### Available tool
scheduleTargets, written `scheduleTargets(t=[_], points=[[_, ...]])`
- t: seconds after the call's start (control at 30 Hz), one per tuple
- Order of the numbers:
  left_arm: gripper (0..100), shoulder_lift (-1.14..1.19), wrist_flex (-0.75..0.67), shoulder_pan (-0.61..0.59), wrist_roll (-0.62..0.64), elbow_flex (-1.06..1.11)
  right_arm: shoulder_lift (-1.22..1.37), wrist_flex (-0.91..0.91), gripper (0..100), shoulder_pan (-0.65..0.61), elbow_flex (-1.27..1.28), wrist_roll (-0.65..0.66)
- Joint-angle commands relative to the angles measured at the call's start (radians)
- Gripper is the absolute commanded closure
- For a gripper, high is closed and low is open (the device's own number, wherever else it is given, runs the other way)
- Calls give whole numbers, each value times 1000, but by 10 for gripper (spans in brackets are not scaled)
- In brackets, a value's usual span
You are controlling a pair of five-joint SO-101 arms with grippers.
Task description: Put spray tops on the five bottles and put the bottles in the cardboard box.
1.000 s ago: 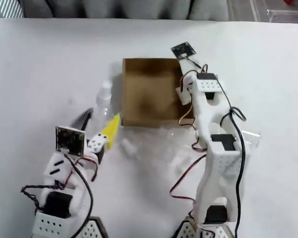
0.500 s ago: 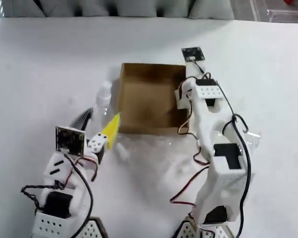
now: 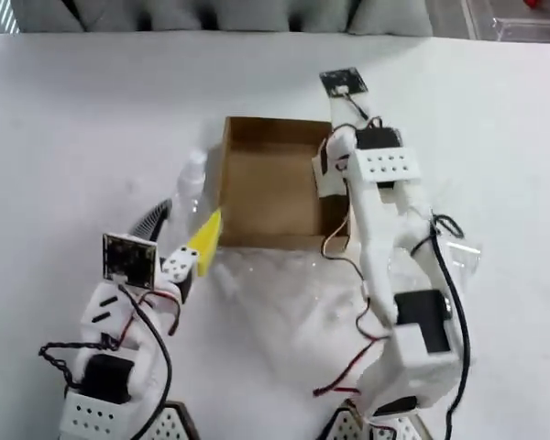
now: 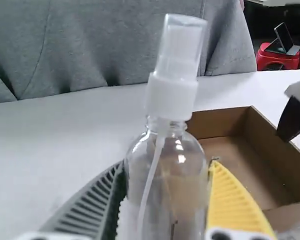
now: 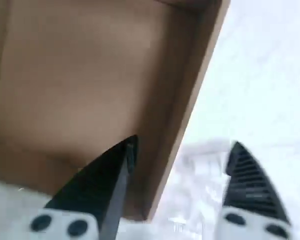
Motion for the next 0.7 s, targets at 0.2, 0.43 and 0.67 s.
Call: scheduleTargets(t=[0.2, 0.43, 0.67], points=[[845, -2, -170, -2, -2, -86, -337, 344, 974, 38, -28, -5], [958, -1, -170, 21, -2, -249, -595, 390, 982, 139, 284, 94], [976, 295, -290, 45, -2, -373, -860, 259, 982, 251, 637, 212]])
